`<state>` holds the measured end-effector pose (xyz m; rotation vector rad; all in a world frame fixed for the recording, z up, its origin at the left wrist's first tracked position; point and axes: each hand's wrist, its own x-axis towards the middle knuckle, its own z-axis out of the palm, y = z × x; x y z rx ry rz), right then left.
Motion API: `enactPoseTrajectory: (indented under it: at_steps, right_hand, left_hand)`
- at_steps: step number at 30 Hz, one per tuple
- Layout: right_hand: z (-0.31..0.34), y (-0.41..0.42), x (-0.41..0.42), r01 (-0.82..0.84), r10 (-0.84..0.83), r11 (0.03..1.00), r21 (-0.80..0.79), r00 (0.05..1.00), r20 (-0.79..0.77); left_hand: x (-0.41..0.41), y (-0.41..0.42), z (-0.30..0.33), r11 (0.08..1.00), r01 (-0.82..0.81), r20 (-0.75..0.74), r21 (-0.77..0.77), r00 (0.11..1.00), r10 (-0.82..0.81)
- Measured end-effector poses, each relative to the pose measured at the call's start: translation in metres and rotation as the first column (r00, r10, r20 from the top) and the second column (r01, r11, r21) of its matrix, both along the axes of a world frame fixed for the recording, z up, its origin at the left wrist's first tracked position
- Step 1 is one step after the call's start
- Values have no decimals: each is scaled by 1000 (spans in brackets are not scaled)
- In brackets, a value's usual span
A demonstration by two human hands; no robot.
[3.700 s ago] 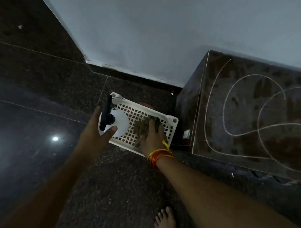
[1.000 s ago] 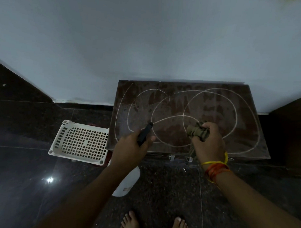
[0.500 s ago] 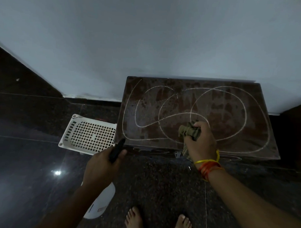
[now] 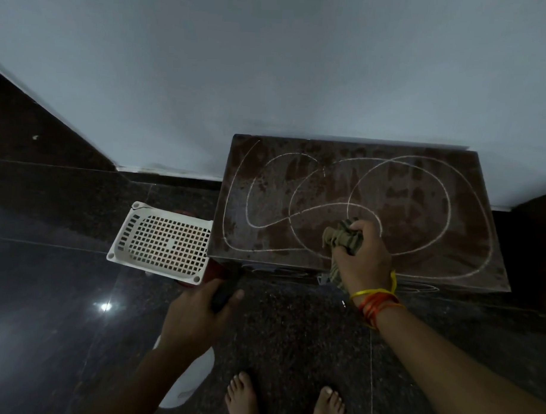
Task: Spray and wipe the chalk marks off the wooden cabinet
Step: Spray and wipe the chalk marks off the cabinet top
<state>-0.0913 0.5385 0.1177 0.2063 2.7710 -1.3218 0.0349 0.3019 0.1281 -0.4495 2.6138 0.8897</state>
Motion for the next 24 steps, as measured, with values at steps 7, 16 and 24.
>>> enactPoseTrajectory:
  at_steps: [7,16,24]
  right_hand:
    - [1,21,-3,62,-62,998,-1,998,-5]
    - [5,38,-10,110,-110,994,1,994,-11]
    - [12,42,-20,114,-114,993,-28,993,2]
  left_hand:
    - [-21,41,-3,998,17,-128,61,992,-9]
    - [-77,78,26,996,-47,-311,71,948,67]
    - [-123,85,49,989,-125,-371,78,917,145]
